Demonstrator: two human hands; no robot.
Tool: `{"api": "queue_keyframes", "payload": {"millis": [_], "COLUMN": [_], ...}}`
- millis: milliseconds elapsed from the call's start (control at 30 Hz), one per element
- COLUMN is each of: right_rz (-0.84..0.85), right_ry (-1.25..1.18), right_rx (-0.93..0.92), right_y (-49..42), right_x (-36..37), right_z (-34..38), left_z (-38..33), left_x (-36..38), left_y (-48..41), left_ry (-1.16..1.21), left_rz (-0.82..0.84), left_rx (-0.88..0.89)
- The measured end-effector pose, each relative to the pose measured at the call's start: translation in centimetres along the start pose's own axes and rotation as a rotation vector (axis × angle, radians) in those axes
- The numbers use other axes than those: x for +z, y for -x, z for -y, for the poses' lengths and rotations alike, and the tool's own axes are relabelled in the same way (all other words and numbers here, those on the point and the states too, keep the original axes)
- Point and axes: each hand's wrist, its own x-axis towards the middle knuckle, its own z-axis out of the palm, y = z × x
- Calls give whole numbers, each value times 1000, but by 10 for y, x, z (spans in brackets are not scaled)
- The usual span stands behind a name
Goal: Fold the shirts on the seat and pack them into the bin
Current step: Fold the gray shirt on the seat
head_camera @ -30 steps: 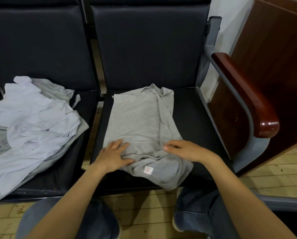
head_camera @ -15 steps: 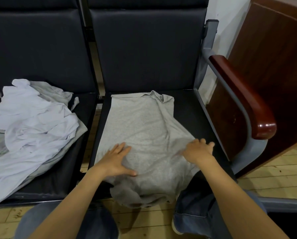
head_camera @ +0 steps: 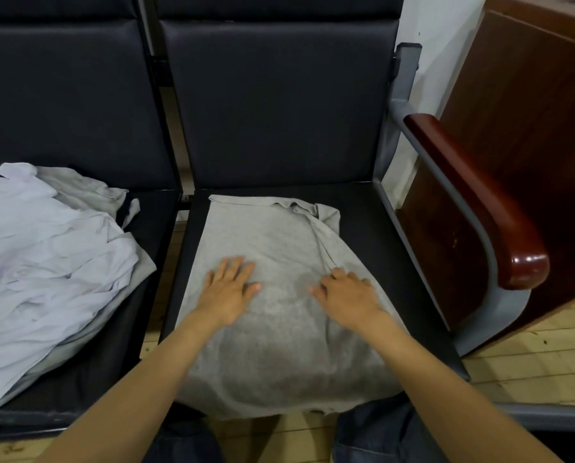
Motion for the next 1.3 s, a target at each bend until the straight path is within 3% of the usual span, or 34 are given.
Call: {"api": "queue_keyframes", "payload": {"millis": [33,133,233,333,467,567,700,833,900,967,1033,1133,1200,1300], "right_rz": [-11,-169,-258,-396,-411,-481,-713,-519,-502,-632,-676,-444,-389,-380], "right_ry": [3,-149,-219,-228,-266,-367,-465,-407,-384,-333,-330,-331,-272,-237], "right_rx": [43,108,35,117,199,184,385,608,618,507,265,-83,-91,129], "right_y": [-3,-20,-45,-66,-89,-92,-80,-72,-72,-72,-70,-68,-73,-86], "right_x": [-6,-17,-14,-13,-13,-17,-33,-20,-11,-12,-16,-9,-1,-2], "right_z": [-2,-14,-15,-13,-16,-24,-64,-93,-92,-82,-64,-37,-30,-35], "left_z": [0,-12,-16,-23,-19,-10,-9,-9,-10,-11,-13,-19,-15,1], "left_x": [-4,-20,-26,-20,-4,5,9,9,9,9,7,0,-9,-20], "left_y": [-3,-4,-26,-52,-71,-71,-69,-65,-62,-60,-56,-57,-66,-88], "left_ry": [-66,-257,-119,54,-22,-25,-33,-36,-35,-47,-47,-47,-52,-54], "left_rz": [-8,-266,-373,-284,-109,-107,-122,-106,-111,-110,-108,-176,-285,-355], "left_rx": [-56,-91,50,167,67,19,-9,-45,-71,-113,-156,-194,-213,-197]}}
